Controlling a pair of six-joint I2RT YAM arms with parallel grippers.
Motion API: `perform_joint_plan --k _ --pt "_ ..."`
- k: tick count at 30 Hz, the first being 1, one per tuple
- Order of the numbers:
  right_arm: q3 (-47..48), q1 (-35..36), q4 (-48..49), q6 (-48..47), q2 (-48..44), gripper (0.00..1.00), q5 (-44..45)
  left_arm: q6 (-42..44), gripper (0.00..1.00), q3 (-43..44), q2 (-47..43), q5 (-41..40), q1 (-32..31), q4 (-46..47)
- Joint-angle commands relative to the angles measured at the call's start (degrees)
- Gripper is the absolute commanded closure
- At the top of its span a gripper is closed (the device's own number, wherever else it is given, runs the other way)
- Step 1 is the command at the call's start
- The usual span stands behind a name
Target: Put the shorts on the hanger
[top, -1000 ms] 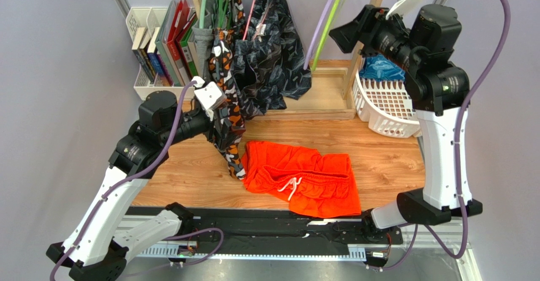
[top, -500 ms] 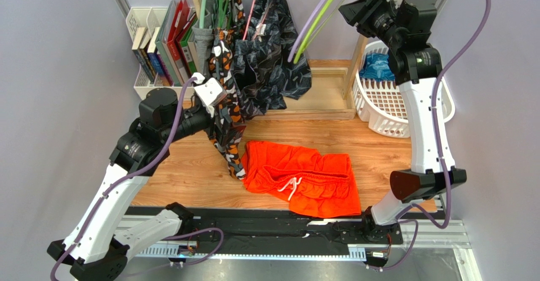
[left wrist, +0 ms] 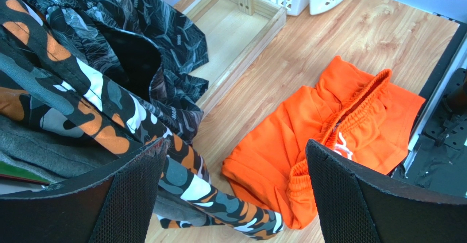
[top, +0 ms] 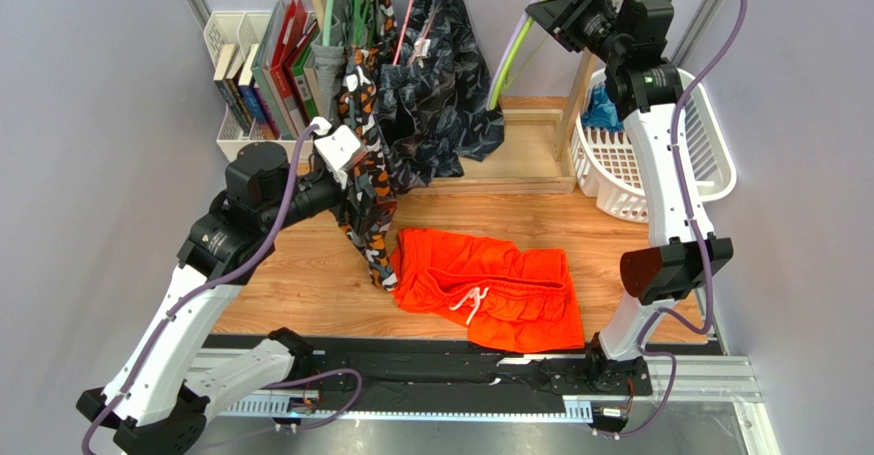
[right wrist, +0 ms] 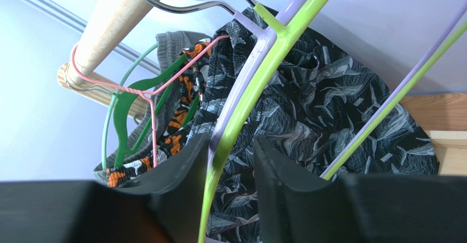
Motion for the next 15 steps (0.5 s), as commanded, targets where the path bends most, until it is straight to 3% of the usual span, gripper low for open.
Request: perform_joint_plan --k 1,4,10,15 --pt "2.4 0.1 4.2 2.7 0.7 0.70 -2.2 1.1 0.01 0.7 -0.3 -0.6 0.2 0.6" --pt "2.7 0.0 4.4 3.4 1.2 0.83 -2.6 1.2 0.01 0.7 -0.1 -0.8 0.2 0.6" --pt "2.6 -0.3 4.6 4.4 0.2 1.00 -3.2 1.0 0.01 1.2 0.7 -0.4 0.2 1.0" --pt "0.9 -2.1 6.2 5.5 -1.6 1.00 -4.5 1.0 0.01 1.5 1.5 0.1 0.3 1.0"
